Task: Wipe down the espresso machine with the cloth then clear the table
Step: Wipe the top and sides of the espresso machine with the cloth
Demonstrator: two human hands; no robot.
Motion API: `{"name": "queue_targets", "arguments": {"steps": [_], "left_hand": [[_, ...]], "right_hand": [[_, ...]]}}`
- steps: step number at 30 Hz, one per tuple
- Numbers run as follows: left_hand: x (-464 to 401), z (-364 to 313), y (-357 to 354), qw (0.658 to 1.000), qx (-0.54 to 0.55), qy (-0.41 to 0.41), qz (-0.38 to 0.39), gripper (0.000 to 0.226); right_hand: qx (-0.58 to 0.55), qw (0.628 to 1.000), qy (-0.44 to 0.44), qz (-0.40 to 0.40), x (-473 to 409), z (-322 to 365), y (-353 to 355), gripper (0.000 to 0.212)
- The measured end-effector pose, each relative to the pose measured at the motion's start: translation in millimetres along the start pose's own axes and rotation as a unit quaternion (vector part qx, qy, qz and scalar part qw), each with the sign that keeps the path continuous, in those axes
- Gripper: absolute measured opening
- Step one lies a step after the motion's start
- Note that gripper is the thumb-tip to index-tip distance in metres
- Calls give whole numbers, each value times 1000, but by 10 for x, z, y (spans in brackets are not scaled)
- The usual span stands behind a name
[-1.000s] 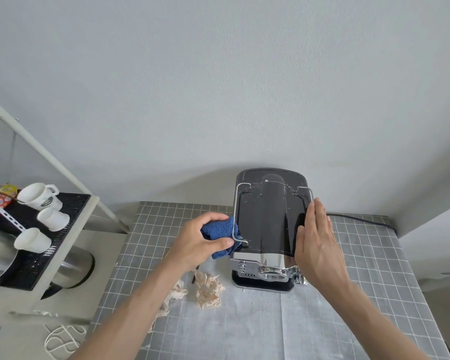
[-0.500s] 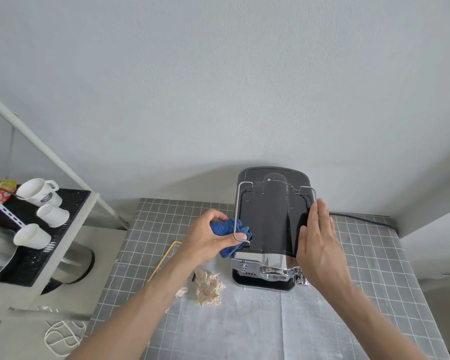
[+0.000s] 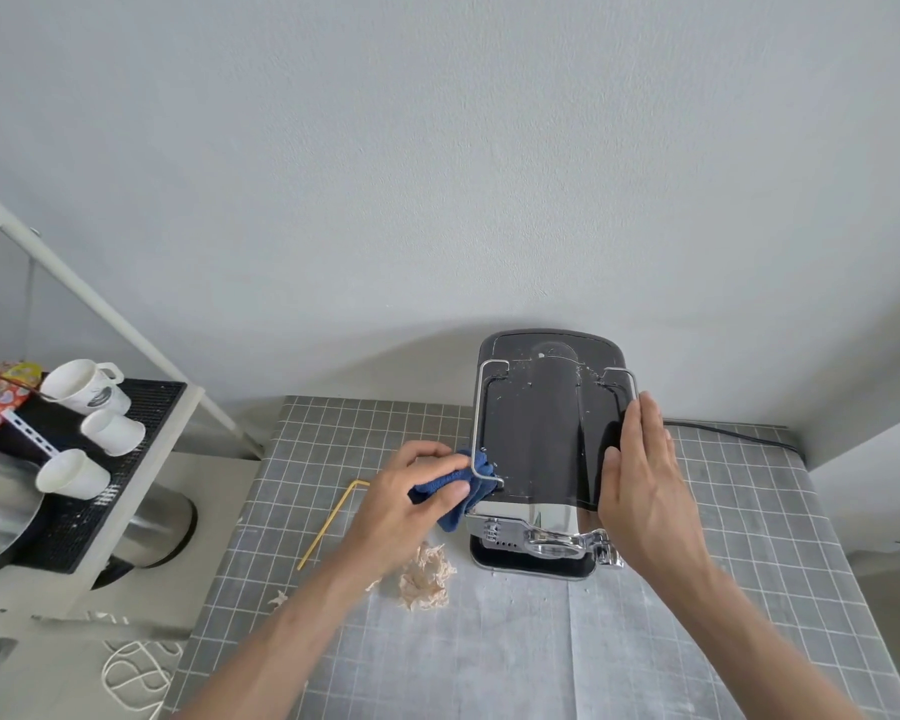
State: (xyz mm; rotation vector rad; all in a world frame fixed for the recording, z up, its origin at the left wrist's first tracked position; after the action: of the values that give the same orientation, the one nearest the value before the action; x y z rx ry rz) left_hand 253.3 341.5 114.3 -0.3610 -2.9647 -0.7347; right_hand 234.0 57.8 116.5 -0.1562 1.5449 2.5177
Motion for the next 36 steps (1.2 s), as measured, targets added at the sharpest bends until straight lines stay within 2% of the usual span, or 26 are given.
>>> {"name": "queue_targets", "arguments": {"steps": [2,4,9,16,19,21,23,27,31,36], "left_hand": [[39,17,12,999,2,-5,34,26],[39,-17,3,999,18,0,30,25],[-86,-163,-105,995,65,62,-44,21],[-124,-158,-202,981,107,79,-143,22],[-128,-269,-276,968,173,74,-168,16],[-150,-315,-274,967,187,59,-160,15],[-188,-262,-244,979,138,47,-144,20],[-202,-134,-172,992,81,66,-71,26],[-152,-73,-135,991,96,86,21,36],[-160,-119,-165,991,100,85,-40,30]], "right_hand": [[2,1000,0,-1,-2,-10,-6,57],[2,1000,3,-1,-8,-19,-18,57],[3,1000,12,-7,-18,-46,-49,55],[-22,1000,19,-10,-7,-6,4,56],[-21,1000,20,-6,1,7,21,57],[-21,1000,20,-4,0,10,27,57],[-17,1000,16,-2,6,0,28,57],[-14,1000,13,0,13,0,29,57],[-15,1000,10,-1,3,3,42,57],[-31,999,20,10,-6,2,44,58]]}}
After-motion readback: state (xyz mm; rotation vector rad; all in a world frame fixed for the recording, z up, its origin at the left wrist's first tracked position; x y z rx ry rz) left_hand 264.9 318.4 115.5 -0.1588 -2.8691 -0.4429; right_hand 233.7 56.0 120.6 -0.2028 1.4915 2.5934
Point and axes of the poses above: each hand's wrist, its own x-axis away from the middle knuckle, its own y-axis out of the back of the hand, z = x × y, the point moved 4 cm from there along -x, towards the middle knuckle, and after that the axes turned 5 degrees about y, right-handed, at the moved point
